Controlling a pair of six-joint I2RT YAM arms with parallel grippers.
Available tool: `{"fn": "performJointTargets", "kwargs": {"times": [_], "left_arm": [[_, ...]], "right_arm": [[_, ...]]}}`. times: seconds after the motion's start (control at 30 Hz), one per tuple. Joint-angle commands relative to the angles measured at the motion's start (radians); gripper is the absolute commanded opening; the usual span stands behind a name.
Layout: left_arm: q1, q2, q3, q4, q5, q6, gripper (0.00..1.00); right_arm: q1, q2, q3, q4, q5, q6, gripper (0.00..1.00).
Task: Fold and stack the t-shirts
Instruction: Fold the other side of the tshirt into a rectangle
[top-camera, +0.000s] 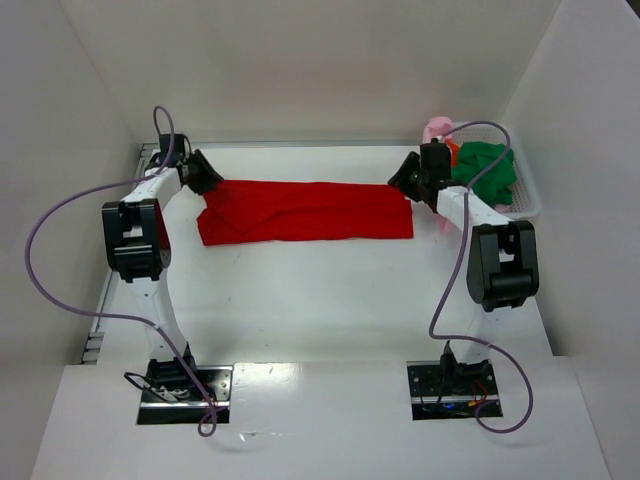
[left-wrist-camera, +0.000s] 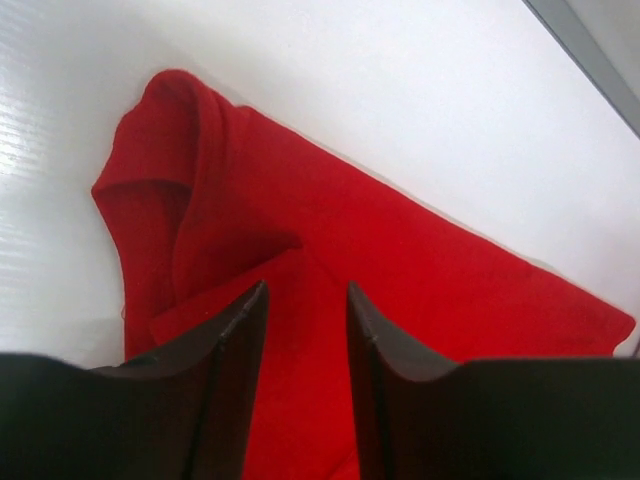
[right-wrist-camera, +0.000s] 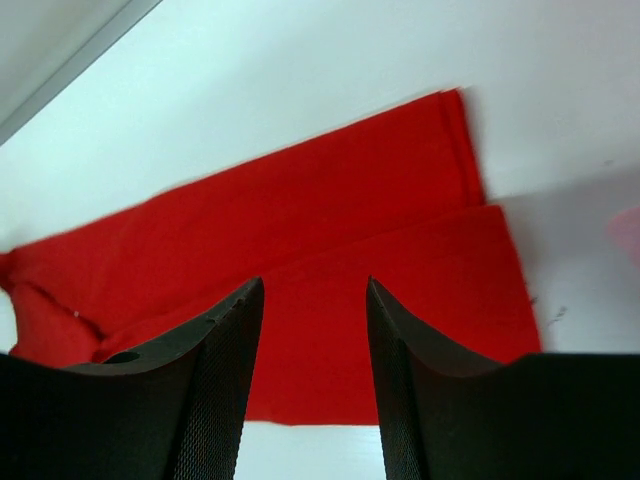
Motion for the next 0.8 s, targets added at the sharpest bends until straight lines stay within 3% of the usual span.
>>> {"fn": "performJointTargets", "kwargs": {"times": [0.0,0.13,0.33,0.53,0.77], "left_arm": [[0.006,0.004,0.029,0.005,-0.004,0.013,0.47],[0.017,-0.036,0.018,0.005,-0.022,0.024,0.64],[0.048,-0.185,-0.112,0.028,-0.022,0.024,0.82],[0.057,-0.38,-0.288,0.091,0.021,-0.016,0.89],[0.057,-0.426,-0.4,0.093,0.041,-0.016,0.89]], "right_arm": [[0.049,-0.047,-0.006,0.074,-0.041,-0.015,0.51],[0.114,-0.037,0.046,0.083,-0.102,-0.015,0.51],[0.218,0.026,0.116,0.106,-0.156,0.027,0.54],[0.373,0.13,0.24,0.086,-0.167,0.036,0.54],[0.523,0.305,0.426,0.023,-0.151,0.056,0.54]]}}
